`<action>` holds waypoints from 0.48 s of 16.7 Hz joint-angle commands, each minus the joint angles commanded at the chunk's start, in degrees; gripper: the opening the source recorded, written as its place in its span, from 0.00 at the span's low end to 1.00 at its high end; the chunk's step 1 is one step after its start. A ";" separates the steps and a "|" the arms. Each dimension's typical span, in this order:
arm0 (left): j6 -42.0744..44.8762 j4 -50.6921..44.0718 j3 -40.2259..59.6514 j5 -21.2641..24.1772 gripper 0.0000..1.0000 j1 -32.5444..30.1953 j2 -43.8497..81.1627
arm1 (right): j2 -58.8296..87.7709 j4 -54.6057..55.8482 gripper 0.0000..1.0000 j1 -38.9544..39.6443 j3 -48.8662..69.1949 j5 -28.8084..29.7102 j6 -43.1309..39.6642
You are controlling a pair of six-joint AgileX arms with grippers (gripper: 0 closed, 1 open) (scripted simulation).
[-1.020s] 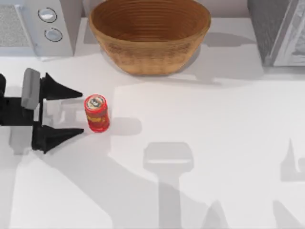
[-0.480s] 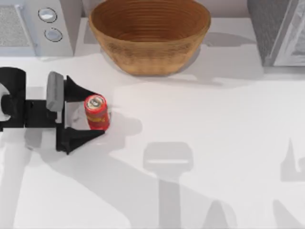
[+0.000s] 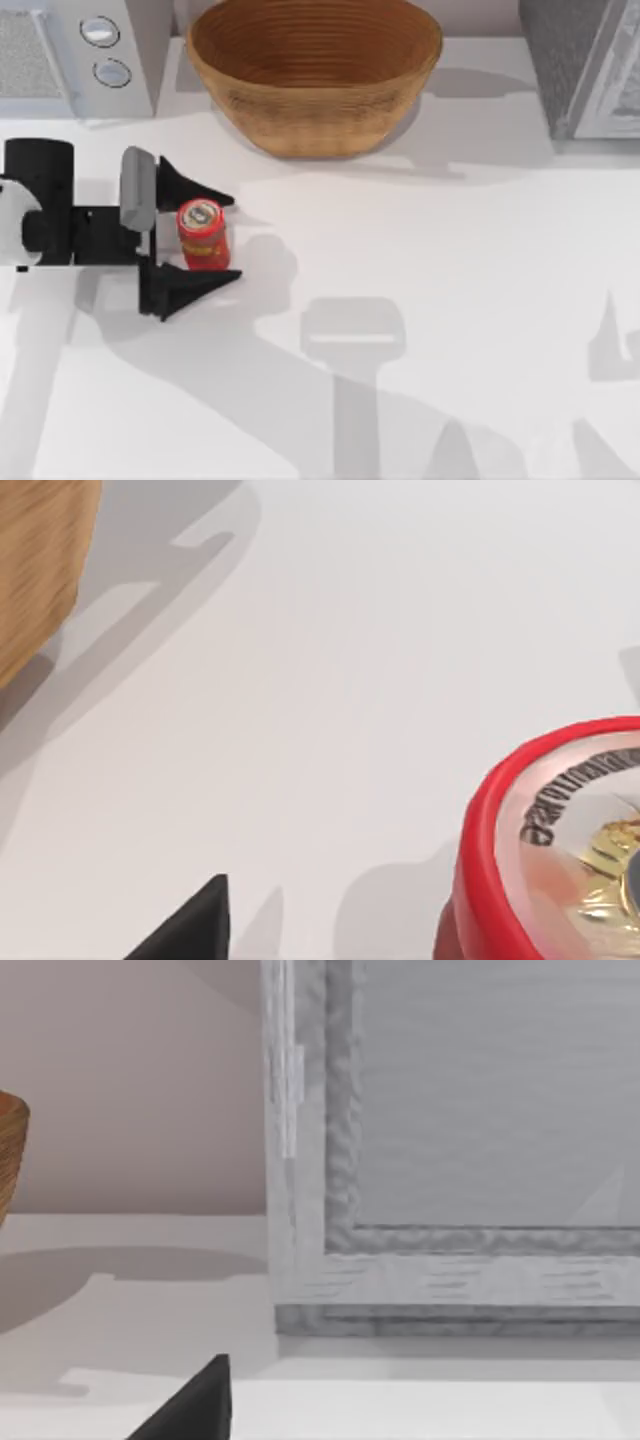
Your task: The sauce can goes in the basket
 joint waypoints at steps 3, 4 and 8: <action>0.00 0.00 0.00 0.00 0.92 0.00 0.00 | 0.00 0.00 1.00 0.00 0.00 0.00 0.00; 0.00 0.00 0.00 0.00 0.85 0.00 0.00 | 0.00 0.00 1.00 0.00 0.00 0.00 0.00; 0.00 0.00 0.00 0.00 0.55 0.00 0.00 | 0.00 0.00 1.00 0.00 0.00 0.00 0.00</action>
